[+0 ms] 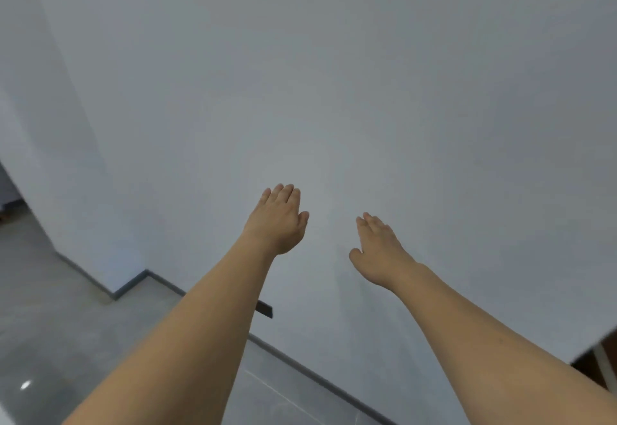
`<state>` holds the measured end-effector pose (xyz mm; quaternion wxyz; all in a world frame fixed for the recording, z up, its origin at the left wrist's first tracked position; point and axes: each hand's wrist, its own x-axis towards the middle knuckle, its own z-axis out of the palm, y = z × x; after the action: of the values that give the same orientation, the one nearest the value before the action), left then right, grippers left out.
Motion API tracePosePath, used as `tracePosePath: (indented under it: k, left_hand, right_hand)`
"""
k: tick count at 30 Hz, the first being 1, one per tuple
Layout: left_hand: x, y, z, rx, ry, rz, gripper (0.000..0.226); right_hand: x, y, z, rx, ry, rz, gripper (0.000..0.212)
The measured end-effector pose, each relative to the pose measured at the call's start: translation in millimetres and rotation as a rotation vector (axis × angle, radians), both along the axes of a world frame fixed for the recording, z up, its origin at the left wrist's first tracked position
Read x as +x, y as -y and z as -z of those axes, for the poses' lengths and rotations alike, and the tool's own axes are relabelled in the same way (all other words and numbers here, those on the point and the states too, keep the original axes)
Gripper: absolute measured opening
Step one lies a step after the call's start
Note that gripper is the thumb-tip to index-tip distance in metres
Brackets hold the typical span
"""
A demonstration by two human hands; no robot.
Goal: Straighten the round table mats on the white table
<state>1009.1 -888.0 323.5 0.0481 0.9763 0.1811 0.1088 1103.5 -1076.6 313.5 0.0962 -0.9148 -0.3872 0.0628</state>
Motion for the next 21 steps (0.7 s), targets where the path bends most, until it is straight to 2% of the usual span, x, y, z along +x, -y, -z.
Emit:
tracePosePath:
  k: [10, 21]
  left_hand:
    - [-17, -111, 37, -0.035, -0.021, -0.378, 0.060]
    - [-148, -246, 107, -0.137, -0.049, -0.802, 0.060]
  right_hand:
    - [53, -154, 29, -0.063, -0.017, -0.367, 0.066]
    - [-42, -354, 80, -0.118, -0.083, -0.777, 0.065]
